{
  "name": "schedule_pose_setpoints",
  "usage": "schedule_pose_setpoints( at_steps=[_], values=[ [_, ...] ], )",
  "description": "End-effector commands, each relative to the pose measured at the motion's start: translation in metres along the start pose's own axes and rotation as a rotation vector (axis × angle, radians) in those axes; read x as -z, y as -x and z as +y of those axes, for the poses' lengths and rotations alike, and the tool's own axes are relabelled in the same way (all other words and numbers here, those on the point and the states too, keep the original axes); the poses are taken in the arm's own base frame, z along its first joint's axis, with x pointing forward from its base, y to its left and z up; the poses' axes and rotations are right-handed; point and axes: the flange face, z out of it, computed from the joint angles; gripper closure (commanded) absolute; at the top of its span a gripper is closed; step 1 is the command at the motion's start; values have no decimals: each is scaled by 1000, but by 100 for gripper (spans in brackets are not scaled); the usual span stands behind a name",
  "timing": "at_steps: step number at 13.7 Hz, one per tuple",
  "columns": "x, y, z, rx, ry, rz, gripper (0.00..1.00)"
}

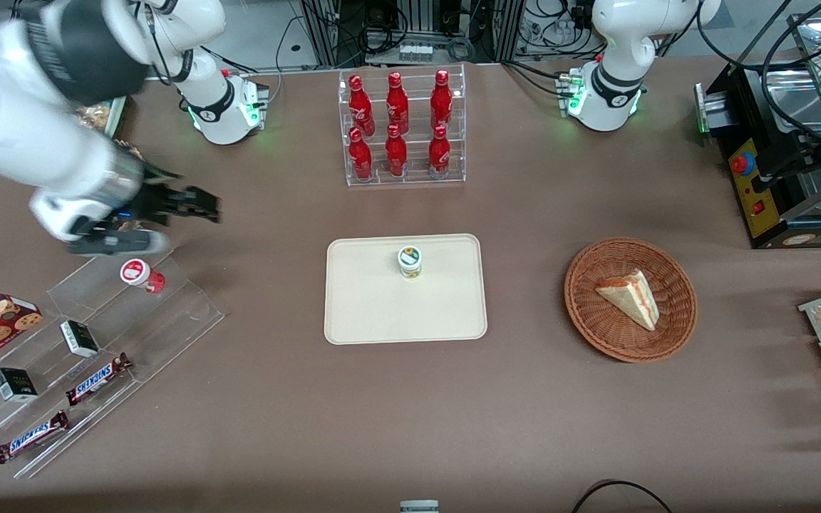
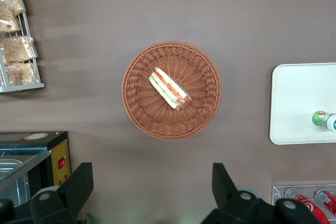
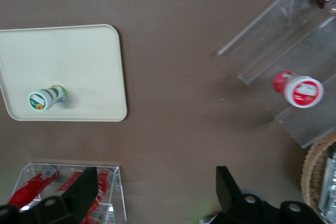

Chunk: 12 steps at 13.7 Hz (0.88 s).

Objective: Place green gum on tray

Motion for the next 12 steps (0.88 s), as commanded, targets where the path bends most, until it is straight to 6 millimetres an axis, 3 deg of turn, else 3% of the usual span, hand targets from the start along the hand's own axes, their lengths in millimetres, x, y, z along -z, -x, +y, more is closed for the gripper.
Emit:
schedule_pose_setpoints(
  at_steps=[1,9,12],
  values=[
    [12,10,50,27,17,-5,0],
    [42,21,147,55,107,18,0],
    [46,20,158,37,104,27,0]
  ],
)
